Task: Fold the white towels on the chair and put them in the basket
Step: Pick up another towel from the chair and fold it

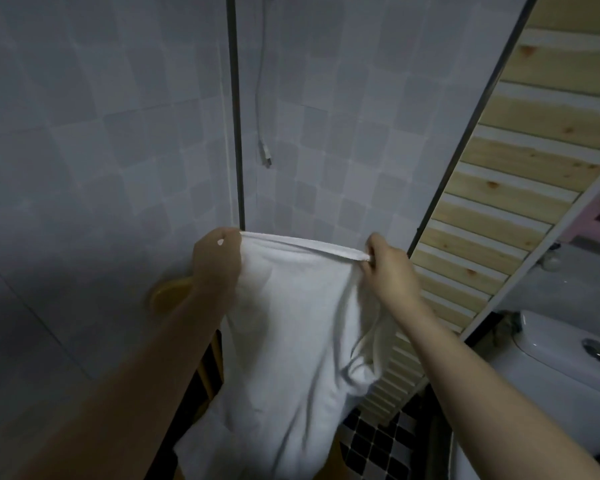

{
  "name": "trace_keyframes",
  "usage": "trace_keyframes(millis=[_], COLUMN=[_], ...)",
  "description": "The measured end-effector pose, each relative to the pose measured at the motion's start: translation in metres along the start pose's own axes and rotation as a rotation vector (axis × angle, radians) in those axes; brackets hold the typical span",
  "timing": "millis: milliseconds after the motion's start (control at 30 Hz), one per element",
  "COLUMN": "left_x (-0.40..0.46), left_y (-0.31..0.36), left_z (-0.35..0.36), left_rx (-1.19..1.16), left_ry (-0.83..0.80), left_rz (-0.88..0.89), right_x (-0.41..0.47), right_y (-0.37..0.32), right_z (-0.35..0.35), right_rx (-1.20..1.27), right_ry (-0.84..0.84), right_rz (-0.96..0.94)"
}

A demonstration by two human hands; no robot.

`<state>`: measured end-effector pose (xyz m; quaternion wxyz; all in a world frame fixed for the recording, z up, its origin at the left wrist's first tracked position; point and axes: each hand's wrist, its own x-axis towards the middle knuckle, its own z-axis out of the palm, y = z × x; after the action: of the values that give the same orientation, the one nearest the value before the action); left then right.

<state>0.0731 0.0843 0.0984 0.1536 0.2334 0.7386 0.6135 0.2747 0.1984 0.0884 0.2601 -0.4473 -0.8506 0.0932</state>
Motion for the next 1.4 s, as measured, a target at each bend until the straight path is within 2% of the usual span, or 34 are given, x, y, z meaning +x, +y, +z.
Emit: trace_keyframes(millis=[67, 100, 167, 200, 233, 267, 333, 400, 500, 567, 633, 667, 767, 867, 933, 1067, 1133, 1233, 1300, 1367, 1400], left_x=[0.001, 0.002, 0.010, 0.009, 0.004, -0.002, -0.011, -0.021, -0.023, -0.021, -0.017, -0.017, -0.010, 0.000, 0.004, 0.006, 0.007, 0.011, 0.015, 0.018, 0.020], left_y=[-0.005, -0.005, -0.017, -0.014, -0.021, -0.022, -0.014, -0.005, -0.006, -0.011, -0.020, -0.021, -0.023, -0.008, 0.003, 0.006, 0.002, -0.007, -0.013, -0.015, -0.015], left_z=[-0.003, -0.008, -0.015, -0.016, -0.017, -0.018, -0.007, 0.011, 0.028, 0.028, 0.030, 0.030, 0.024, 0.017, 0.014, 0.013, 0.011, 0.001, -0.006, -0.010, -0.013], left_rx=[-0.012, -0.040, 0.150, 0.182, 0.371, 0.422, 0.545, 0.598, 0.721, 0.768, 0.816, 0.779, 0.419, 0.091, -0.015, -0.100, -0.115, -0.134, -0.148, -0.168, -0.188], left_ry=[0.001, -0.139, -0.306, -0.317, -0.365, -0.489, -0.552, -0.608, -0.703, -0.676, -0.647, -0.598, -0.397, -0.241, -0.219, -0.219, -0.192, -0.158, -0.132, -0.062, -0.026], left_rz=[0.113, 0.150, 0.214, 0.044, 0.101, 0.015, 0.109, 0.284, 0.496, 0.630, 0.633, 0.517, 0.249, 0.076, 0.014, -0.019, -0.057, -0.116, -0.146, -0.189, -0.215], right_x=[0.002, 0.006, 0.012, 0.014, 0.017, 0.018, 0.020, 0.022, 0.024, 0.024, 0.022, 0.021, 0.009, -0.012, -0.024, -0.030, -0.029, -0.028, -0.025, -0.018, -0.014], right_y=[-0.003, -0.004, -0.004, -0.005, -0.006, -0.008, -0.017, -0.028, -0.042, -0.045, -0.040, -0.034, -0.016, 0.001, 0.010, 0.000, -0.006, -0.007, 0.000, 0.005, 0.006], right_z=[0.003, 0.004, 0.005, 0.007, 0.010, 0.012, 0.017, 0.022, 0.030, 0.031, 0.033, 0.035, 0.043, 0.063, 0.078, 0.089, 0.091, 0.096, 0.096, 0.089, 0.084], right_rx=[0.246, 0.323, 0.306, 0.268, 0.241, 0.227, 0.201, 0.170, 0.191, 0.263, 0.420, 0.502, 0.663, 0.593, 0.566, 0.768, 0.833, 0.662, 0.527, 0.544, 0.606], right_ry=[0.036, -0.010, -0.144, -0.207, -0.257, -0.296, -0.354, -0.409, -0.472, -0.491, -0.553, -0.600, -0.745, -0.822, -0.819, -0.746, -0.774, -0.953, -0.990, -0.905, -0.797], right_rz=[0.060, 0.097, 0.090, 0.049, -0.004, -0.051, -0.164, -0.270, -0.301, -0.217, -0.092, -0.048, 0.030, 0.026, 0.014, 0.095, 0.102, 0.003, -0.052, -0.012, 0.053])
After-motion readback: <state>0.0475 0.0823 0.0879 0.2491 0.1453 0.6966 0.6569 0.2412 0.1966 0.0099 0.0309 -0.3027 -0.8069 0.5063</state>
